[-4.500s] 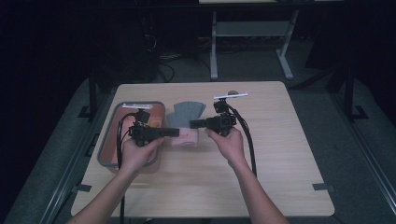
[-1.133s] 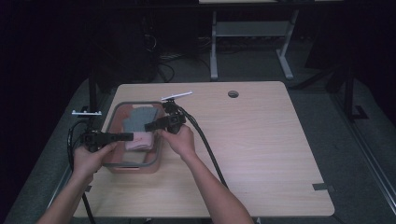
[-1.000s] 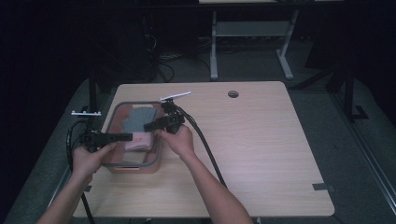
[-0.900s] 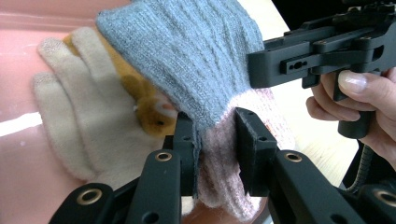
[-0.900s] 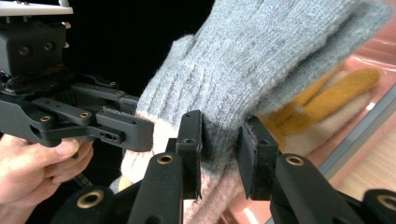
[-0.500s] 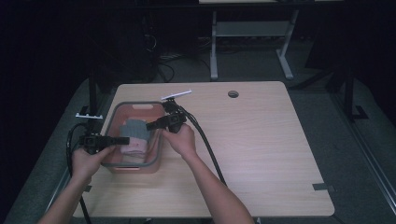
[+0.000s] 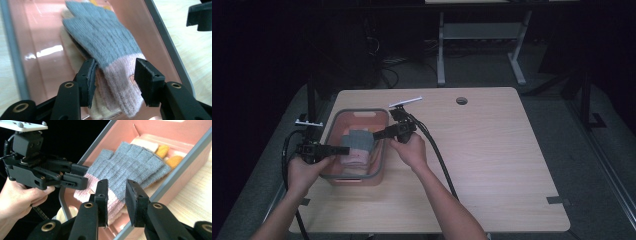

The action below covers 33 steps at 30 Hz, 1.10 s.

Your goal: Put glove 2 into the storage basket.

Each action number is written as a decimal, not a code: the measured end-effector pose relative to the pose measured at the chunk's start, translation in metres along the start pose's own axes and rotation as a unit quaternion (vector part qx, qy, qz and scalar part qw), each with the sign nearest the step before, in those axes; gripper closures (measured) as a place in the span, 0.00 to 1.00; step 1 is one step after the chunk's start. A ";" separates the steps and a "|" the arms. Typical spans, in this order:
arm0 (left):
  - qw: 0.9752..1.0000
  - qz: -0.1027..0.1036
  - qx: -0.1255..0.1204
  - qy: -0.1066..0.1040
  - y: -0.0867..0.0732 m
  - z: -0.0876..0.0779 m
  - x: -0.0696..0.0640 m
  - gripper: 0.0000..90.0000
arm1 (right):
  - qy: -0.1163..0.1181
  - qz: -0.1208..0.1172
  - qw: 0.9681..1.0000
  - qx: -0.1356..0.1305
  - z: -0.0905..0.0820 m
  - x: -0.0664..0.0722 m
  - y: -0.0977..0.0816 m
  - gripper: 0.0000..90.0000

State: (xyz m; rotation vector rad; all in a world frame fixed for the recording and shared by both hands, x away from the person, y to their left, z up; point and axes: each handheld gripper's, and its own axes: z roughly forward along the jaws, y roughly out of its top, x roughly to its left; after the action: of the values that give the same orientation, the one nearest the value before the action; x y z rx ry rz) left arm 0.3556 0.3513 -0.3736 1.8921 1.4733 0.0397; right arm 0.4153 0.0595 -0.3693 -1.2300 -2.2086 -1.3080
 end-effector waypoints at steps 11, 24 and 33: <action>1.000 0.020 0.009 0.008 0.008 0.003 -0.013 0.67 | -0.004 -0.003 1.000 -0.010 -0.017 -0.006 -0.007 0.79; 1.000 0.030 -0.002 0.000 0.011 0.010 -0.022 0.67 | -0.010 0.011 1.000 -0.021 -0.040 -0.021 -0.020 0.76; 0.997 0.055 -0.031 -0.033 0.015 0.007 -0.048 0.62 | -0.020 0.014 0.999 -0.030 -0.060 -0.028 -0.027 0.73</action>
State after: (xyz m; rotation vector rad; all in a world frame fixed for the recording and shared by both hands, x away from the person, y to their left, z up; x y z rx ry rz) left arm 0.3551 0.3055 -0.3517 1.9043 1.3086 0.0738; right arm 0.4004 -0.0107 -0.3696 -1.3162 -2.1858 -1.3581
